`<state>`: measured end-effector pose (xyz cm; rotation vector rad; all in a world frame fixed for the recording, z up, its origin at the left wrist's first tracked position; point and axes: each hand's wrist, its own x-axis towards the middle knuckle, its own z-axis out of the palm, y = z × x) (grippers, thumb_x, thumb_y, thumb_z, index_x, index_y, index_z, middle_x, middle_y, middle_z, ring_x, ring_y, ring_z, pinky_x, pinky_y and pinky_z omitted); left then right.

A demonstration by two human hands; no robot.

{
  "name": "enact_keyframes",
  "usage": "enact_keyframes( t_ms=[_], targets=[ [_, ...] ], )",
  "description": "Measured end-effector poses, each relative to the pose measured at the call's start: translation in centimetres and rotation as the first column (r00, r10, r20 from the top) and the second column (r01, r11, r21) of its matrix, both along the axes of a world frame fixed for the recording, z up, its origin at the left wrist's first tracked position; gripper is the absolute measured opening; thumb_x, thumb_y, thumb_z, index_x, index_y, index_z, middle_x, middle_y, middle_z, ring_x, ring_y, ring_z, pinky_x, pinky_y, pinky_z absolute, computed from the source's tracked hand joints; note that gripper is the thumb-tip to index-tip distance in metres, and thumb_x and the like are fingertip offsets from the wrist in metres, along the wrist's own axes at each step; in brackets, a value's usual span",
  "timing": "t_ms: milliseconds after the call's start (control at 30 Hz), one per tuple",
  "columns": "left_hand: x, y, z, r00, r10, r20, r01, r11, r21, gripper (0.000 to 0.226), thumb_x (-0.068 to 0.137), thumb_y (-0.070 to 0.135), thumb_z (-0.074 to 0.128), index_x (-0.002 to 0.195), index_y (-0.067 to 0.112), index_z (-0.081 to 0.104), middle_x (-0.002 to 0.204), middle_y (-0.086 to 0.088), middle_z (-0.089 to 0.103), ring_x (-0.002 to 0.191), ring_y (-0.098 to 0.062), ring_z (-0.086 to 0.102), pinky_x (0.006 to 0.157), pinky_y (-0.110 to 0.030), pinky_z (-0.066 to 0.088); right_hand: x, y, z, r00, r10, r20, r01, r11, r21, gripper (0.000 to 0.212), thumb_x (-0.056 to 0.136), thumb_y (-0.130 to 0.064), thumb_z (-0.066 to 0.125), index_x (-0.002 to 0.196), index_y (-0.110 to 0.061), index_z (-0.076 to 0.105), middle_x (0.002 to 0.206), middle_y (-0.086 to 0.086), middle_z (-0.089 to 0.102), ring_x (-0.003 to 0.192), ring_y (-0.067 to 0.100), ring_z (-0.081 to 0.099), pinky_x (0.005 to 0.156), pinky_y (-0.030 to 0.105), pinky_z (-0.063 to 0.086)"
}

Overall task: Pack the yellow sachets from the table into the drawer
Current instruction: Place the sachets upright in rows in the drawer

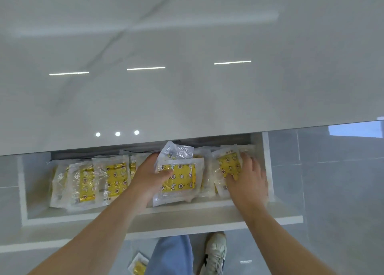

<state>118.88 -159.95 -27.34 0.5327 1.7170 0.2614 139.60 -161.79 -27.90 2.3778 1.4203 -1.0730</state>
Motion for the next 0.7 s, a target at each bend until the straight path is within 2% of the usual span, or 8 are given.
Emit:
enact_keyframes(
  t_ms=[33, 100, 167, 200, 267, 333, 533, 700],
  targets=[
    [-0.1, 0.1, 0.1, 1.000, 0.008, 0.020, -0.008, 1.000, -0.002, 0.052, 0.086, 0.011, 0.065, 0.132, 0.027, 0.048, 0.140, 0.006, 0.047, 0.131, -0.019, 0.042, 0.099, -0.034, 0.038, -1.0, 0.4, 0.7, 0.980, -0.046, -0.192, 0.053, 0.998, 0.034, 0.062, 0.087, -0.031, 0.060, 0.141, -0.028, 0.029, 0.138, -0.008, 0.037, 0.129, 0.017, 0.037, 0.109, 0.041, 0.035],
    [-0.1, 0.3, 1.0, 0.995, 0.075, 0.070, -0.073, 0.997, -0.030, 0.041, 0.086, 0.010, 0.065, 0.121, 0.027, 0.053, 0.124, 0.005, 0.058, 0.113, -0.016, 0.055, 0.087, -0.034, 0.046, -3.4, 0.9, 1.7, 0.774, -0.232, -0.589, 0.204, 0.972, -0.115, 0.066, 0.080, -0.038, 0.069, 0.136, -0.034, 0.034, 0.130, -0.017, 0.041, 0.122, 0.010, 0.044, 0.103, 0.037, 0.042],
    [0.0, 0.5, 2.2, 0.960, 0.231, 0.158, -0.219, 0.971, -0.093, 0.035, 0.085, 0.005, 0.063, 0.111, 0.026, 0.056, 0.104, 0.003, 0.064, 0.093, -0.013, 0.061, 0.072, -0.031, 0.048, -5.0, 1.0, 2.1, 0.547, -0.391, -0.740, 0.279, 0.919, -0.280, 0.062, 0.075, -0.028, 0.077, 0.124, -0.035, 0.039, 0.116, -0.016, 0.056, 0.106, 0.002, 0.059, 0.085, 0.022, 0.053],
    [0.1, 0.5, 2.5, 0.929, 0.311, 0.198, -0.290, 0.948, -0.130, 0.033, 0.085, 0.002, 0.062, 0.110, 0.024, 0.058, 0.099, 0.000, 0.067, 0.090, -0.016, 0.063, 0.071, -0.033, 0.050, -5.5, 1.1, 2.3, 0.489, -0.430, -0.759, 0.299, 0.900, -0.317, 0.060, 0.075, -0.019, 0.077, 0.120, -0.034, 0.039, 0.107, -0.015, 0.060, 0.096, -0.001, 0.062, 0.073, 0.015, 0.054],
    [-0.1, 0.2, 2.7, 0.882, 0.406, 0.240, -0.371, 0.911, -0.179, 0.032, 0.086, 0.002, 0.060, 0.109, 0.024, 0.059, 0.101, -0.007, 0.070, 0.096, -0.024, 0.065, 0.082, -0.043, 0.054, -6.0, 1.2, 2.5, 0.498, -0.432, -0.752, 0.331, 0.896, -0.295, 0.060, 0.075, -0.013, 0.077, 0.120, -0.029, 0.041, 0.102, -0.012, 0.062, 0.090, -0.001, 0.062, 0.063, 0.011, 0.052],
    [-0.2, 0.2, 2.7, 0.872, 0.431, 0.232, -0.392, 0.898, -0.199, 0.021, 0.090, 0.011, 0.058, 0.107, 0.023, 0.059, 0.105, -0.009, 0.067, 0.103, -0.029, 0.062, 0.092, -0.052, 0.049, -6.1, 1.2, 2.5, 0.542, -0.414, -0.731, 0.348, 0.903, -0.253, 0.055, 0.076, -0.015, 0.077, 0.117, -0.029, 0.043, 0.103, -0.013, 0.063, 0.092, 0.000, 0.061, 0.066, 0.013, 0.050],
    [0.2, 0.3, 1.8, 0.921, 0.357, 0.156, -0.337, 0.930, -0.145, 0.006, 0.094, 0.019, 0.053, 0.092, 0.021, 0.058, 0.090, -0.007, 0.065, 0.086, -0.027, 0.063, 0.079, -0.049, 0.052, -5.1, 1.4, 1.6, 0.675, -0.380, -0.633, 0.325, 0.923, -0.207, 0.028, 0.083, -0.018, 0.069, 0.098, -0.034, 0.052, 0.094, -0.018, 0.063, 0.092, 0.004, 0.059, 0.081, 0.029, 0.052],
    [-1.0, 0.1, 0.9, 0.970, 0.231, 0.073, -0.232, 0.973, 0.011, 0.021, 0.090, 0.008, 0.058, 0.097, 0.028, 0.056, 0.097, 0.003, 0.065, 0.086, -0.019, 0.061, 0.074, -0.036, 0.050, -4.2, 1.3, 0.4, 0.543, -0.604, -0.583, 0.576, 0.773, -0.264, 0.022, 0.084, -0.005, 0.065, 0.089, -0.024, 0.058, 0.091, 0.000, 0.068, 0.091, 0.022, 0.066, 0.081, 0.040, 0.056]
  ],
)
